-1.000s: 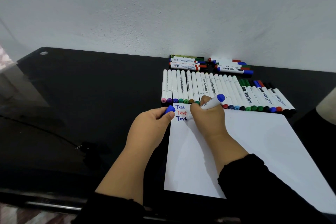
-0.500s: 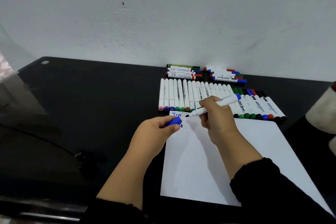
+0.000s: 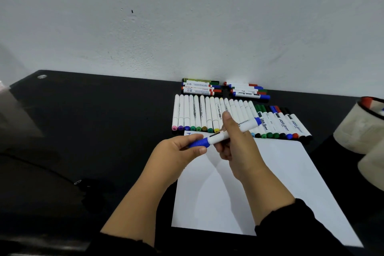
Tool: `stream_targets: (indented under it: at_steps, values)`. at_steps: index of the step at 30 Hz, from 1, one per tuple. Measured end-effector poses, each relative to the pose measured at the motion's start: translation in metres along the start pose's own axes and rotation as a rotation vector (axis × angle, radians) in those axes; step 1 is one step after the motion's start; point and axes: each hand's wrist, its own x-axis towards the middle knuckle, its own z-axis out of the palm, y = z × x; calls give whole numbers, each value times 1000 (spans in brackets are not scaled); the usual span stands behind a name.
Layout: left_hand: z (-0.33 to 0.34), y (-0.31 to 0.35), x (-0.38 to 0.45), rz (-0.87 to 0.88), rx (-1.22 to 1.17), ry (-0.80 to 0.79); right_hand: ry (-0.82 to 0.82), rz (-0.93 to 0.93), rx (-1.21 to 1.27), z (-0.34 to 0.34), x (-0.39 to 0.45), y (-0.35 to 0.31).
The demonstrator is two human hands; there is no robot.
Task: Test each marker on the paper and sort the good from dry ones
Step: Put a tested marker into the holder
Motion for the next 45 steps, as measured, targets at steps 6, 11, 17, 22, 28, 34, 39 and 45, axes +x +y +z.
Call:
stream_targets:
  at_steps: [6,11,17,22,28,34,39,45]
  values:
    - [0,2,-1,-49,-107,-48,27,43,6,-1,2,-2]
    - [4,4,-2,-28,-78,7,102,60,81,3,5,2]
    - [11,3,-1,1,-24,94,142,97,161,8,5,6]
    - [14,2,-1,11,-25,119,101,104,59,4,3,1]
    - [16,6,-3,13,70,150,118,27,170,-11,-1,-8]
    - [20,16,-11,81,196,109,203,-435,-592,-39,-10,-9]
    - [37,41,-12,132,232,26,213,-794,-1142,-61,-10,-12]
    - [70,85,-3,248,113,-121,315,-704,-1256,-106,-2,-43]
